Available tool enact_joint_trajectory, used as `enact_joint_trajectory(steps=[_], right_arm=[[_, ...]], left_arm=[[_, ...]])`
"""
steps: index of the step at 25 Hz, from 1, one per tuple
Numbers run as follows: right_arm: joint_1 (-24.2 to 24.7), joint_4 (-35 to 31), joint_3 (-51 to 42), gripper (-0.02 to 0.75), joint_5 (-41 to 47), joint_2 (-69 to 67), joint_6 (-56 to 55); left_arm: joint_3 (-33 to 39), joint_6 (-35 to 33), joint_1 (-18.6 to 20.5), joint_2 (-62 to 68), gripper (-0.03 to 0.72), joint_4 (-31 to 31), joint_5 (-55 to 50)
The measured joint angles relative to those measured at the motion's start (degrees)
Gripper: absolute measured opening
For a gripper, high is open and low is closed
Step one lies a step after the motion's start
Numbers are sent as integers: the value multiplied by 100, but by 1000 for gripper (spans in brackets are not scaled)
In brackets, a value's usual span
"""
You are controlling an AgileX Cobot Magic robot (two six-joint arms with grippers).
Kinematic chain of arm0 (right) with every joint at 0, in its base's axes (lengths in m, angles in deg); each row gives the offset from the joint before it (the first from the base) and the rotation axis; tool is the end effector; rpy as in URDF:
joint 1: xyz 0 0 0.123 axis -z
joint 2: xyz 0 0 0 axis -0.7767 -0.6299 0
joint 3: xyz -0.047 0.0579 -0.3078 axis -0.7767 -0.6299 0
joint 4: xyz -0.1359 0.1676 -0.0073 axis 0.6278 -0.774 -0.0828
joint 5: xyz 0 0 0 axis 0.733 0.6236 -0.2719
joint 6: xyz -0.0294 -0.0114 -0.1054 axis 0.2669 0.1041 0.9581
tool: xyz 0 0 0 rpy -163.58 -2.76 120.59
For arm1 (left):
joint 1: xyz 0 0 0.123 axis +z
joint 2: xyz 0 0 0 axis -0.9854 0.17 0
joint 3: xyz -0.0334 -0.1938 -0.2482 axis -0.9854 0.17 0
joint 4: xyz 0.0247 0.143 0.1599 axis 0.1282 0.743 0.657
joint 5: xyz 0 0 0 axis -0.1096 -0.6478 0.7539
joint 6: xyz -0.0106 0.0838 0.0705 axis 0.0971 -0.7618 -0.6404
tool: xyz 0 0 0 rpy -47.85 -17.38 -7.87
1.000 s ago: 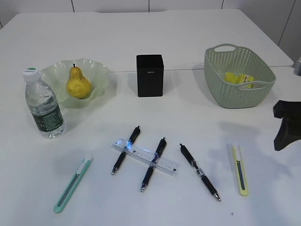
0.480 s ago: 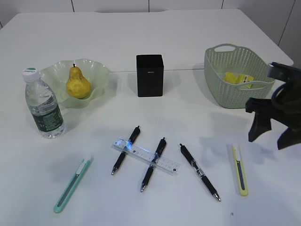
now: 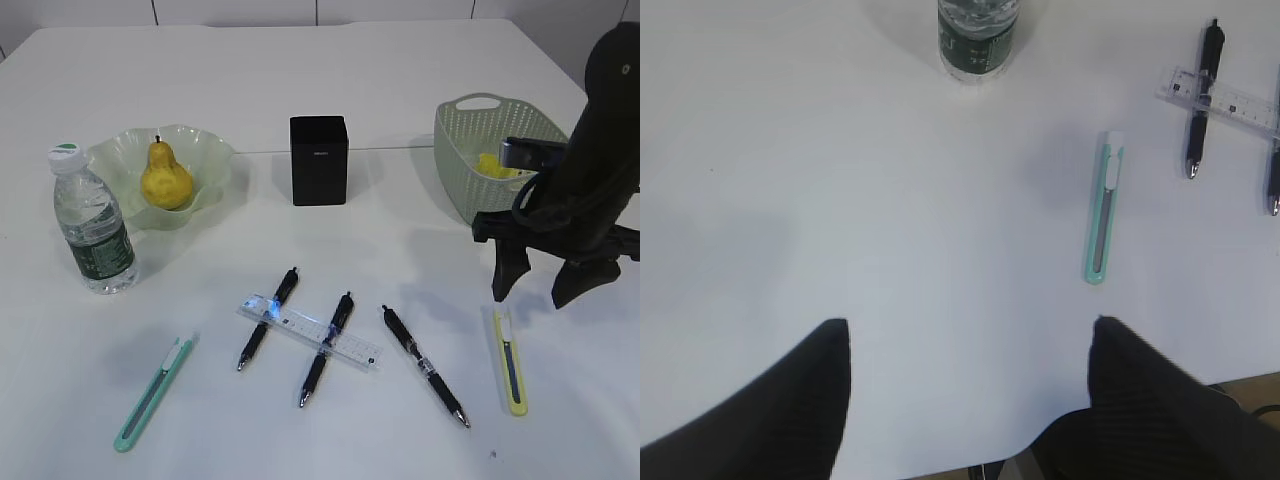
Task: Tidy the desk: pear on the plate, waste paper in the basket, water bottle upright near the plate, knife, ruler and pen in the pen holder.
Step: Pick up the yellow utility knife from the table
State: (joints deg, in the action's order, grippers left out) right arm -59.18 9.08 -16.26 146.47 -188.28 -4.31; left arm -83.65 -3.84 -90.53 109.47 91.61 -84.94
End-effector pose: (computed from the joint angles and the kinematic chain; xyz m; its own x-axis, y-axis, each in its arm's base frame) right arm 0.3201 0.0572 0.2247 -0.9886 0.1455 -0.0384 0.1404 0.9835 0.1141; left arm 0.0912 -0.0135 0.3799 -0.8363 0.0193 -0.5479 0.0545 0.9974 -0.0481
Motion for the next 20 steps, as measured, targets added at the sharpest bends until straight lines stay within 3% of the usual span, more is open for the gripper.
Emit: enact_joint_trajectory(steps=[20], right_arm=[[-226,89,35,511,-287,-617,0]], left_arm=[[0,0,0,0,518,56,0]])
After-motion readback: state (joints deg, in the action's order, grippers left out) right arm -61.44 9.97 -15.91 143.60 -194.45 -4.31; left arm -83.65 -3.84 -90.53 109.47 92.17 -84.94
